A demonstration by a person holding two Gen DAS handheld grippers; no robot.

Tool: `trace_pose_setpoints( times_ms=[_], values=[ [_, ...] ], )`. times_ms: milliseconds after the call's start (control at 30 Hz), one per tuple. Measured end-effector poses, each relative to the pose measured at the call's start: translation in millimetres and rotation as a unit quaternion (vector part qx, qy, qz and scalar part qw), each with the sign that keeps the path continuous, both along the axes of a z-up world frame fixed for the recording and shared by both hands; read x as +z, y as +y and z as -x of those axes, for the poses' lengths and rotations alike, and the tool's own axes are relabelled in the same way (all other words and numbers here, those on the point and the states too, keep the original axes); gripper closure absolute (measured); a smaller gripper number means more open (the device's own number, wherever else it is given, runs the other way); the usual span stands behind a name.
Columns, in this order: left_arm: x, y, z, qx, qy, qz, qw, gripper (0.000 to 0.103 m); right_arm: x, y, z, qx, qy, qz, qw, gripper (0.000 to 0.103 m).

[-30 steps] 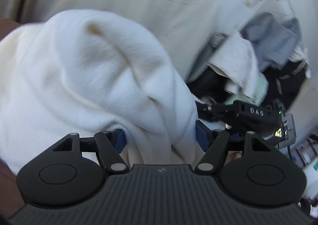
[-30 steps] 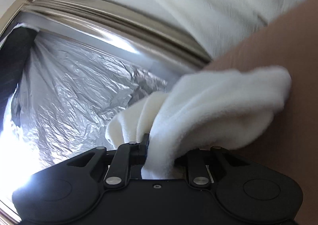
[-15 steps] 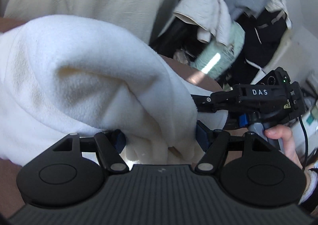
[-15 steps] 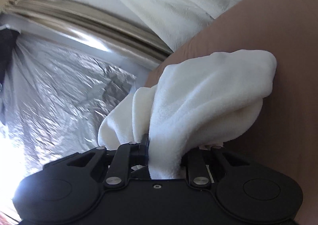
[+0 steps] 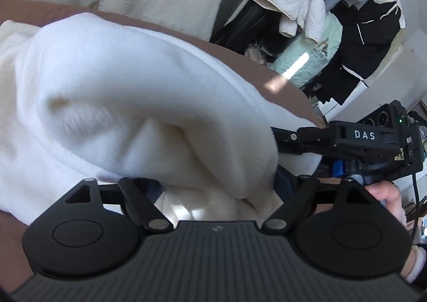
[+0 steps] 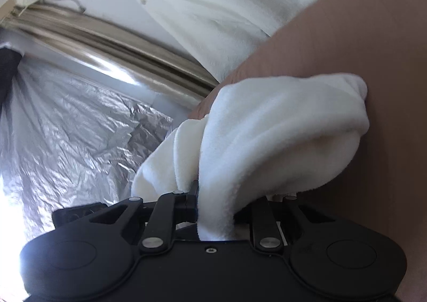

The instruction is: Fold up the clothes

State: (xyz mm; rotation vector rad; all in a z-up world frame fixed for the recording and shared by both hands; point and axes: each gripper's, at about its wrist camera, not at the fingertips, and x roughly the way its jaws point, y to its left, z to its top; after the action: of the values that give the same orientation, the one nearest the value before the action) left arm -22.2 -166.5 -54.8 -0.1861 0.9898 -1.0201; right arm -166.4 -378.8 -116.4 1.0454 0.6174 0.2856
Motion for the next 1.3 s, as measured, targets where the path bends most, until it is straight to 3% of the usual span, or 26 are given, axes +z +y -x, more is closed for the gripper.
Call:
trace_pose_setpoints(
  times_ms=[167, 333, 467, 633, 767, 867, 967, 1067, 1300],
  values=[
    [2.8, 1.6, -4.3, 0.004, -0.012, -0.005, 0.9999, 0.02, -1.7, -4.4, -2.5, 0.0, -0.004, 0.002, 1.0, 0.081],
    [3.5, 3.8, -8.5, 0.008, -0.019, 0.0, 0.9998, 0.021, 2.6, -13.0, -3.9, -0.007, 0.003, 0.049, 0.999, 0.081],
    [2.9, 13.6, -19.1, 0.027, -0.014, 0.012, 0.9995, 0.021, 14.3, -24.8, -13.2, -0.017, 0.019, 0.139, 0.99, 0.081],
    [5.7, 25.3, -30.5, 0.037, -0.104, -0.016, 0.9937, 0.021, 35.3, -50.8, -25.6, -0.014, 0.014, 0.247, 0.969, 0.081],
    [-12.4, 41.2, -69.1, 0.094, -0.074, -0.026, 0.9925, 0.02, 13.7, -79.6, -21.4, -0.027, 0.018, 0.227, 0.973, 0.082],
    [-27.7, 34.5, -83.3, 0.087, -0.045, -0.044, 0.9942, 0.02, -16.2, -87.0, -14.5, -0.036, 0.022, 0.217, 0.975, 0.082],
    [-33.2, 18.5, -76.0, 0.074, -0.085, -0.085, 0.99, 0.016, -45.8, -95.9, -5.5, -0.048, 0.015, 0.163, 0.985, 0.081],
    [-29.3, 15.1, -70.0, 0.061, -0.11, -0.078, 0.9889, 0.014, -62.0, -106.1, -5.7, -0.036, 0.025, 0.113, 0.993, 0.08],
    [-38.1, 14.0, -77.9, 0.051, -0.093, -0.07, 0.9919, 0.007, -49.2, -100.4, -10.0, -0.004, 0.01, 0.171, 0.985, 0.079]
  ],
)
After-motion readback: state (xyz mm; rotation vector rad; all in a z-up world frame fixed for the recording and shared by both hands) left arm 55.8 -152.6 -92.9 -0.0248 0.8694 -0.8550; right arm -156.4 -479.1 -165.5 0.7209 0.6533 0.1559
